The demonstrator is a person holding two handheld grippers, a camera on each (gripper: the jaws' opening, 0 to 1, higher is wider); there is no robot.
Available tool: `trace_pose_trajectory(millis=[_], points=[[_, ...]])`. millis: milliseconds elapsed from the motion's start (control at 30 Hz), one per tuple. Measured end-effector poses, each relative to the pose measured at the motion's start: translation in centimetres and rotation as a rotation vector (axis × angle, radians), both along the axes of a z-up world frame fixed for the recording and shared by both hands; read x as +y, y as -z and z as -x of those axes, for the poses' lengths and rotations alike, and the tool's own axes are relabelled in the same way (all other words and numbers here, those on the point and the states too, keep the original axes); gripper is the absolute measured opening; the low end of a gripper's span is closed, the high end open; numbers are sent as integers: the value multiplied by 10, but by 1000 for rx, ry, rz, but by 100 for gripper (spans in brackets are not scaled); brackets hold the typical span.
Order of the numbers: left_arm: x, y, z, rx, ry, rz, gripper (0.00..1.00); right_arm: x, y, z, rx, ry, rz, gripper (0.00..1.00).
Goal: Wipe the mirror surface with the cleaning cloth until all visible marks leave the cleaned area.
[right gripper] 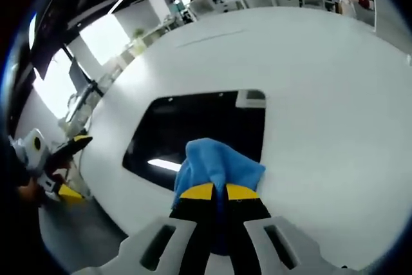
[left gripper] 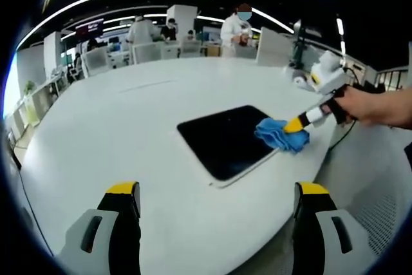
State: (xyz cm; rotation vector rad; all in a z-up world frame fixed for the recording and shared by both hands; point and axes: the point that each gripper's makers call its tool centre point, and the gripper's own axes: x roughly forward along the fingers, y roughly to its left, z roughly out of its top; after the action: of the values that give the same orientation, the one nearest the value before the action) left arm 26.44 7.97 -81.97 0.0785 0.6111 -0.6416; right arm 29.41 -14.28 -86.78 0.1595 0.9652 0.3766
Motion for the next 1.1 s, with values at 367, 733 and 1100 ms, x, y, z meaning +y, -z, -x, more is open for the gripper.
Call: trace_pose_trajectory(millis=[367,733,1100], points=[[0,0,0,1,-3,3,100,0,0,0,2,11,-8,0],[2,0,0,5,-10,7,100,1,0,-5,-26,-4,24,0],[1,1,1,10,-3,4,100,0,0,-18,-70,-23,51,0]])
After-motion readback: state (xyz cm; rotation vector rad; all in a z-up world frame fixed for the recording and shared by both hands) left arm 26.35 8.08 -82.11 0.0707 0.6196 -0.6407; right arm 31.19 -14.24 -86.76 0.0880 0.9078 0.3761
